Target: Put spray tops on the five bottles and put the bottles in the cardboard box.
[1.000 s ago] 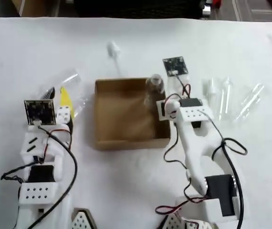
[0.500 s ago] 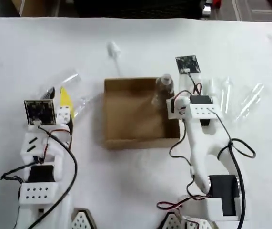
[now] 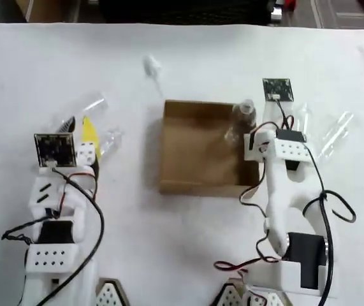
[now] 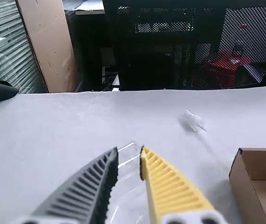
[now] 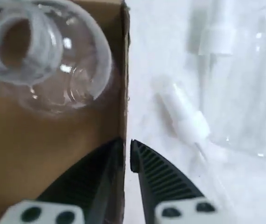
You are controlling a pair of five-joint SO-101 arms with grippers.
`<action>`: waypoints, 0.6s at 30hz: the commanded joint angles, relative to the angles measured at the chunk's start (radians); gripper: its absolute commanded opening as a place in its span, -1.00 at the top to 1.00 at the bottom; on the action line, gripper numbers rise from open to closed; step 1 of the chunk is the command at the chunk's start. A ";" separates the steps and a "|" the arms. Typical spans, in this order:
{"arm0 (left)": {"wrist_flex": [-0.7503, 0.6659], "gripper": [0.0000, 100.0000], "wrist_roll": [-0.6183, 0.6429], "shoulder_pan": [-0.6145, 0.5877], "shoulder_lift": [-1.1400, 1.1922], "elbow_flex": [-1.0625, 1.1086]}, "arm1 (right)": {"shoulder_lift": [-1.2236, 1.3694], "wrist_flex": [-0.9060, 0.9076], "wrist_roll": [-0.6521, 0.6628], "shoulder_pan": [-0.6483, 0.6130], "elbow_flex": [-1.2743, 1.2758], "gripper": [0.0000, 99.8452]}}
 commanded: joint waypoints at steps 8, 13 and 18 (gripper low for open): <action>0.058 0.77 -0.035 0.094 0.005 -0.038 | -0.219 0.202 0.011 -0.088 -0.005 0.96; 0.114 0.77 -0.032 0.102 0.022 -0.150 | -0.412 0.346 -0.058 -0.148 -0.002 0.79; 0.341 0.77 -0.034 0.191 0.325 -0.532 | -0.522 0.361 -0.094 -0.142 0.068 0.53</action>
